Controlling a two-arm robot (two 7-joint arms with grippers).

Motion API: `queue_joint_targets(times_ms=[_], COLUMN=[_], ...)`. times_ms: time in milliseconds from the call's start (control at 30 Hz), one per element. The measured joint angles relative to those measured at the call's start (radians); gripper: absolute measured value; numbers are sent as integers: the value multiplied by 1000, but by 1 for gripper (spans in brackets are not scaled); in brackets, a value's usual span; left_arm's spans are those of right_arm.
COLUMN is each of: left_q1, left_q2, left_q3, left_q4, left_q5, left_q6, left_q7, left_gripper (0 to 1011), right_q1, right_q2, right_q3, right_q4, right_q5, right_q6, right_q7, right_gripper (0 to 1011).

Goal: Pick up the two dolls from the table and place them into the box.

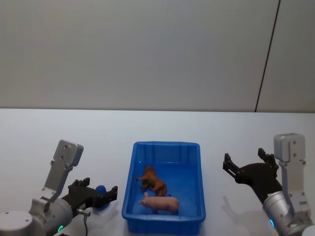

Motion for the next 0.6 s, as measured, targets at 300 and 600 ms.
queue_joint_targets(times_ms=[300, 600], left_q1=[-21, -36], left_q2=[-12, -19], left_q3=[2, 2], left_q4=[35, 61], left_q5=[13, 19], left_q6=[12, 17], left_q7=[-27, -40], left_gripper=[865, 587], right_q1=[0, 0], right_q2=[0, 0], right_q3=[0, 0], right_q4=[0, 0], right_q5=[0, 0], right_q6=[0, 0], right_q7=[0, 0], right_gripper=[1001, 1001])
